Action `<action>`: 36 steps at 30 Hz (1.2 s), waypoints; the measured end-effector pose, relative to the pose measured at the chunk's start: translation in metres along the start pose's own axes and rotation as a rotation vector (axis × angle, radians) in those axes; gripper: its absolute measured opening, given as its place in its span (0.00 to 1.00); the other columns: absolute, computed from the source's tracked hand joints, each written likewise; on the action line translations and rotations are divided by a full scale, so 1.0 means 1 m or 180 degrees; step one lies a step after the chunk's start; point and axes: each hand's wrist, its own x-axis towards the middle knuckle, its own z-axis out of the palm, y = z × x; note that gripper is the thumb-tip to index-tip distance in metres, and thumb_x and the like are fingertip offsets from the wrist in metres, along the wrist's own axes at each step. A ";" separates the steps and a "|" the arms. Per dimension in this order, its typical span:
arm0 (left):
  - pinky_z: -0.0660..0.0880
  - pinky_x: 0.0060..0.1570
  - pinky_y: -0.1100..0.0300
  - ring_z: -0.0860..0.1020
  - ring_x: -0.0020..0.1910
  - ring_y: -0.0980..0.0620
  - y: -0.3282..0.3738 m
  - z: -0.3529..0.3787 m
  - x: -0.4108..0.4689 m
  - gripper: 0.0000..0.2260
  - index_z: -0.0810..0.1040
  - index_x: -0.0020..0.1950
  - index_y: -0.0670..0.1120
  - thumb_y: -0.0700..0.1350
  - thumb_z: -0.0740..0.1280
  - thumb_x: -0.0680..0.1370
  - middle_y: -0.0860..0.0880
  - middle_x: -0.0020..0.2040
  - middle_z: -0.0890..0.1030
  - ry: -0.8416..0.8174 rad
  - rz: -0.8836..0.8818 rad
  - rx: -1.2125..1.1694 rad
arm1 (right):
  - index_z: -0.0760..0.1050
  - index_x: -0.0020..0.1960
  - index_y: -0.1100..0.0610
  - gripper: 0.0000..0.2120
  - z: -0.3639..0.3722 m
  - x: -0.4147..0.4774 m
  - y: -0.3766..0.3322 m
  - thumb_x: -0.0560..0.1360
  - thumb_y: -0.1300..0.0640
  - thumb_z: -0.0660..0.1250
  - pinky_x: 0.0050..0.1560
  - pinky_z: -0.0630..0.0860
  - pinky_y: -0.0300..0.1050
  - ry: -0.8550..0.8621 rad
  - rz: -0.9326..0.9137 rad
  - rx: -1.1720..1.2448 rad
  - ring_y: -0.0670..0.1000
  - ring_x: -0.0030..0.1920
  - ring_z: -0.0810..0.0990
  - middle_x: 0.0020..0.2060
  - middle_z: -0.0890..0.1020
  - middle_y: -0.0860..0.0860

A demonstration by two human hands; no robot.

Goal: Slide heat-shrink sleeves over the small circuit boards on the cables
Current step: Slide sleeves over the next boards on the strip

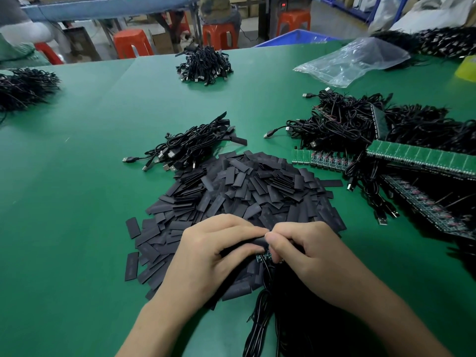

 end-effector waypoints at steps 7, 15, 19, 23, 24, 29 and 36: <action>0.75 0.50 0.67 0.83 0.48 0.57 0.001 0.000 0.001 0.08 0.87 0.53 0.47 0.46 0.75 0.75 0.56 0.48 0.84 0.0366 -0.0287 -0.0035 | 0.79 0.43 0.51 0.10 -0.010 0.001 -0.001 0.82 0.51 0.66 0.34 0.67 0.33 0.0026 0.0100 0.0711 0.41 0.31 0.72 0.30 0.75 0.44; 0.76 0.50 0.64 0.83 0.48 0.55 0.000 -0.001 -0.002 0.07 0.87 0.53 0.45 0.43 0.75 0.75 0.55 0.49 0.84 0.0337 -0.0199 -0.0149 | 0.80 0.43 0.48 0.09 -0.011 0.001 -0.003 0.81 0.51 0.66 0.34 0.68 0.40 0.0016 0.0170 0.0536 0.44 0.31 0.72 0.33 0.78 0.51; 0.77 0.49 0.64 0.83 0.48 0.56 0.002 0.003 -0.002 0.07 0.87 0.53 0.45 0.44 0.75 0.75 0.54 0.49 0.84 0.0274 -0.0088 -0.0103 | 0.79 0.42 0.47 0.09 -0.008 0.000 -0.004 0.81 0.52 0.66 0.35 0.68 0.44 -0.0033 0.0146 0.0510 0.47 0.31 0.72 0.31 0.77 0.49; 0.77 0.49 0.63 0.83 0.49 0.57 0.003 0.006 -0.002 0.07 0.87 0.53 0.46 0.44 0.75 0.76 0.55 0.49 0.84 0.0275 -0.0042 -0.0123 | 0.79 0.42 0.47 0.09 -0.007 0.000 -0.003 0.81 0.53 0.67 0.35 0.68 0.44 -0.0035 0.0135 0.0502 0.43 0.31 0.70 0.30 0.75 0.44; 0.78 0.49 0.62 0.83 0.49 0.57 0.003 0.006 -0.002 0.07 0.87 0.53 0.46 0.44 0.75 0.76 0.55 0.49 0.84 0.0293 -0.0046 -0.0109 | 0.79 0.42 0.47 0.09 -0.007 0.000 -0.003 0.81 0.53 0.67 0.35 0.68 0.42 -0.0003 0.0124 0.0495 0.42 0.31 0.71 0.30 0.75 0.44; 0.78 0.49 0.62 0.83 0.49 0.56 0.003 0.005 -0.003 0.07 0.87 0.53 0.46 0.43 0.75 0.75 0.55 0.49 0.84 0.0454 -0.0109 -0.0165 | 0.80 0.44 0.49 0.06 -0.006 0.001 -0.004 0.80 0.55 0.69 0.40 0.69 0.29 0.0197 0.0104 0.0691 0.41 0.33 0.75 0.30 0.76 0.42; 0.78 0.49 0.60 0.83 0.49 0.55 0.002 0.009 -0.004 0.07 0.86 0.53 0.46 0.43 0.75 0.76 0.55 0.49 0.84 0.0414 -0.0114 -0.0197 | 0.80 0.43 0.47 0.07 -0.006 0.000 -0.002 0.79 0.55 0.70 0.37 0.71 0.36 0.0186 0.0143 0.0664 0.40 0.34 0.76 0.32 0.79 0.41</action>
